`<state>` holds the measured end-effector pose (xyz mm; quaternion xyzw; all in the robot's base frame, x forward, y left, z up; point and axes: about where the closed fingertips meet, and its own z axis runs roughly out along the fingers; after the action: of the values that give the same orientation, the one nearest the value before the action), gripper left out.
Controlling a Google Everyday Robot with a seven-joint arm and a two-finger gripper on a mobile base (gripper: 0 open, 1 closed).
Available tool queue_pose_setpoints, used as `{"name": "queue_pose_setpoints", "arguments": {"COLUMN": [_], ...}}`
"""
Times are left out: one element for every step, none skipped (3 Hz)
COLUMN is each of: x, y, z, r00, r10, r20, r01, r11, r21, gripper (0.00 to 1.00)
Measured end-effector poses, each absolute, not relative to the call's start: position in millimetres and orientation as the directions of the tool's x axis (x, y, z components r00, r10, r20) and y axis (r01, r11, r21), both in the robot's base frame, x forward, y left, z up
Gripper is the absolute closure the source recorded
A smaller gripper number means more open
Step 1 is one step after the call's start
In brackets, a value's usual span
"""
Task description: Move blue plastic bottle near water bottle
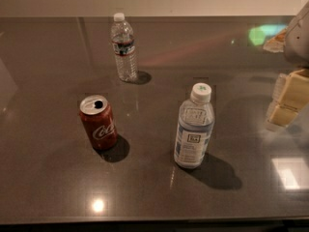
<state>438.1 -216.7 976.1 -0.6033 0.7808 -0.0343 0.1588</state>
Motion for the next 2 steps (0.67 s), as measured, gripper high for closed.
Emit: {"name": "queue_pose_setpoints", "arguments": {"x": [438.1,439.0], "y": [-216.7,-216.1], "z": [976.1,977.1], "r00": [-0.222,-0.223], "r10": [-0.953,-0.95], "r20": [-0.207,-0.217], "r01": [-0.931,-0.93], "r11": [0.27,0.274], "r21": [-0.245,-0.245], "gripper": [0.0,0.0]}}
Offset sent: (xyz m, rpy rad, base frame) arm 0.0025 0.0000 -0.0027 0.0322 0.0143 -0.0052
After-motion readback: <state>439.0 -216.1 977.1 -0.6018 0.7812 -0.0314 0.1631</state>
